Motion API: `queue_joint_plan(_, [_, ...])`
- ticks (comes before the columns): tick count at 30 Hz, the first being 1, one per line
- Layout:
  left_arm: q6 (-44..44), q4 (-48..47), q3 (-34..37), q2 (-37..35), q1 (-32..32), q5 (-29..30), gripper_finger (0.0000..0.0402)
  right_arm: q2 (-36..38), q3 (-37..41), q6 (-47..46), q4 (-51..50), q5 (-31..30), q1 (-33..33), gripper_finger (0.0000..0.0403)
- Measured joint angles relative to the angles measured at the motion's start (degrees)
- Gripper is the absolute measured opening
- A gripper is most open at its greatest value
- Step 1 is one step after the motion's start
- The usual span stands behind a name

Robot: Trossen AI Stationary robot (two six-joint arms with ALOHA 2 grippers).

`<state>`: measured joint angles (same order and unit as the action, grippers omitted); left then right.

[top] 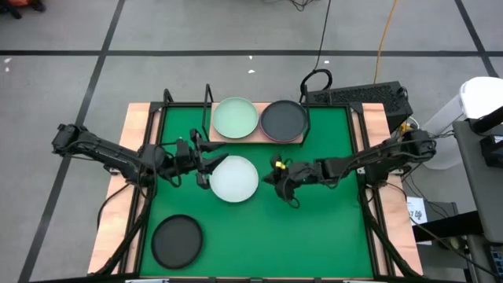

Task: Place and stack plates onto a shelf
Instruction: Stack the white plate on top of the light green plate on the shelf

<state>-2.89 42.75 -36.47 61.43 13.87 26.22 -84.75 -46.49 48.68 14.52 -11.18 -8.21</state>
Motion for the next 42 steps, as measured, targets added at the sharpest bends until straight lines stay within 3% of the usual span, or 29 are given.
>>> queue_joint_plan(12, [1.97, -3.68, 0.04, 0.02, -0.12, 4.15, 0.0173, -12.66, -0.05, -3.0, 5.28, 2.27, -2.01, 0.0134])
queue_joint_plan(17, [1.71, -3.76, 0.04, 0.03, -0.11, 4.13, 0.0172, -16.61, -0.06, -0.03, 14.67, 2.29, -2.03, 0.0156])
queue_joint_plan(20, [1.7, -4.05, 0.04, 0.05, -0.25, 4.13, 0.0172, -19.97, -2.71, 1.76, 14.43, 2.25, -1.76, 0.0158])
queue_joint_plan(28, [2.8, -5.95, 0.04, 0.06, -0.28, 4.11, 0.0173, -27.34, -13.05, 1.75, 2.77, 2.11, 0.12, 0.0156])
queue_joint_plan(35, [5.32, -8.85, 0.04, 0.07, -0.28, 4.11, 0.0173, -28.72, -13.58, -0.1, 1.66, 2.07, 1.68, 0.0145])
queue_joint_plan(38, [6.54, -9.34, 0.04, 0.07, -0.28, 4.02, 0.0173, -27.79, -12.61, -1.74, 1.07, 2.06, 1.77, 0.0105])
queue_joint_plan(42, [8.51, -10.11, 0.04, 0.07, -0.28, 3.93, 0.0173, -26.23, -11.41, -1.34, 0.67, 2.1, 1.62, 0.0017])
